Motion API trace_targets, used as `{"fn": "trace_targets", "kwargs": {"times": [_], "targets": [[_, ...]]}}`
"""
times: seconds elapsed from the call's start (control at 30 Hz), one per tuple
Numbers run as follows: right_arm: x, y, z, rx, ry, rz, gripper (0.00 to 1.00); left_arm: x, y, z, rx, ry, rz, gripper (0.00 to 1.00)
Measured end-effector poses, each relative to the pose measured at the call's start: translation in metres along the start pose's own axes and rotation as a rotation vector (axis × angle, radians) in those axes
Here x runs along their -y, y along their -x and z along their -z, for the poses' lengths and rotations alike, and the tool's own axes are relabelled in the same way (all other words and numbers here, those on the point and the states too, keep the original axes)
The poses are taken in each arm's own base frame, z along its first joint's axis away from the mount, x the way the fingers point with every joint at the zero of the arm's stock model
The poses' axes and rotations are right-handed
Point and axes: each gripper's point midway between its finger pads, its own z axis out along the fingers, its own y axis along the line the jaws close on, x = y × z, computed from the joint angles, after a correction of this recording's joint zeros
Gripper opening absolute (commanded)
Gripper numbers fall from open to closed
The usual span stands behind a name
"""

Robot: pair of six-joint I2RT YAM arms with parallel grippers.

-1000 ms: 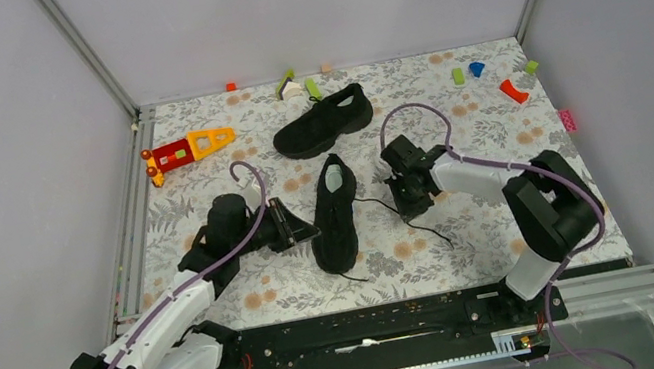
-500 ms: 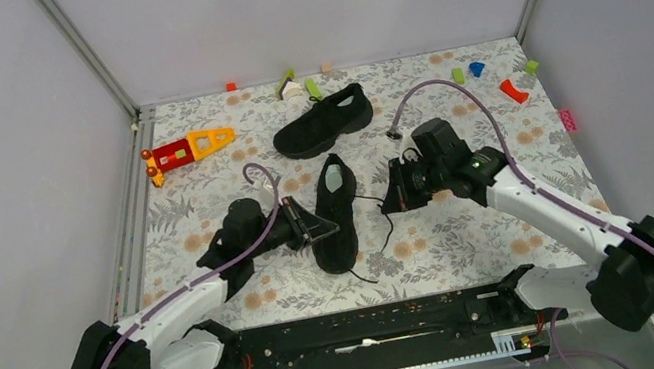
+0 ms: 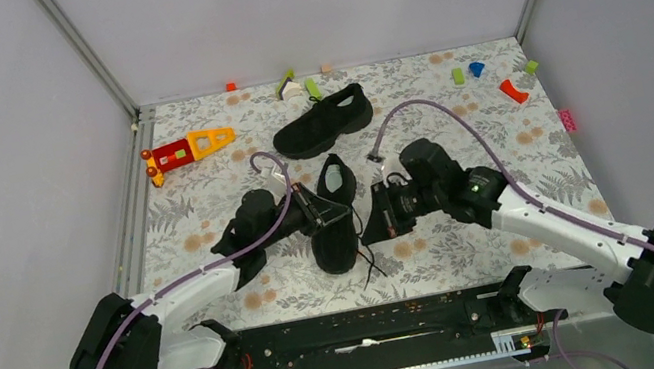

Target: Tie the shoes

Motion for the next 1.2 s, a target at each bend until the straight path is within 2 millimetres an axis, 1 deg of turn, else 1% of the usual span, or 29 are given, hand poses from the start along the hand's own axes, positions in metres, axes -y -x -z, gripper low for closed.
{"fn": "trace_targets", "kwargs": {"times": [0.1, 0.17, 0.27, 0.4, 0.5, 0.63, 0.73, 0.9, 0.97, 1.07, 1.2], "targets": [[-0.012, -0.009, -0.016, -0.028, 0.04, -0.006, 0.0, 0.006, 0.005, -0.001, 0.016, -0.012, -0.009, 0.07], [-0.017, -0.013, -0.025, -0.043, 0.056, -0.015, 0.0, 0.006, 0.006, -0.001, 0.022, -0.011, -0.012, 0.07], [-0.024, -0.014, -0.037, -0.052, 0.076, -0.016, 0.0, 0.004, 0.006, 0.0, 0.024, 0.0, -0.014, 0.07], [-0.03, -0.01, -0.051, -0.044, 0.086, -0.019, 0.0, 0.005, 0.007, 0.001, 0.028, -0.004, -0.016, 0.08], [-0.028, 0.001, -0.059, 0.014, 0.066, -0.033, 0.0, 0.007, 0.011, 0.002, 0.037, -0.011, -0.012, 0.08], [-0.016, 0.018, -0.069, 0.107, 0.011, -0.056, 0.01, 0.005, 0.018, 0.004, 0.047, -0.016, 0.002, 0.08], [0.001, 0.029, -0.085, 0.167, -0.038, -0.08, 0.02, 0.005, 0.02, 0.006, 0.049, -0.024, 0.015, 0.08], [0.029, 0.027, -0.103, 0.194, -0.109, -0.127, 0.04, 0.0, 0.02, 0.01, 0.046, -0.034, 0.031, 0.08], [0.038, 0.028, -0.108, 0.208, -0.136, -0.141, 0.04, -0.003, 0.019, 0.012, 0.044, -0.03, 0.042, 0.08], [0.046, 0.034, -0.109, 0.266, -0.156, -0.154, 0.03, -0.008, 0.02, 0.013, 0.044, -0.023, 0.053, 0.08], [0.062, 0.037, -0.111, 0.339, -0.177, -0.173, 0.03, -0.01, 0.018, 0.015, 0.042, -0.022, 0.061, 0.08]]}}
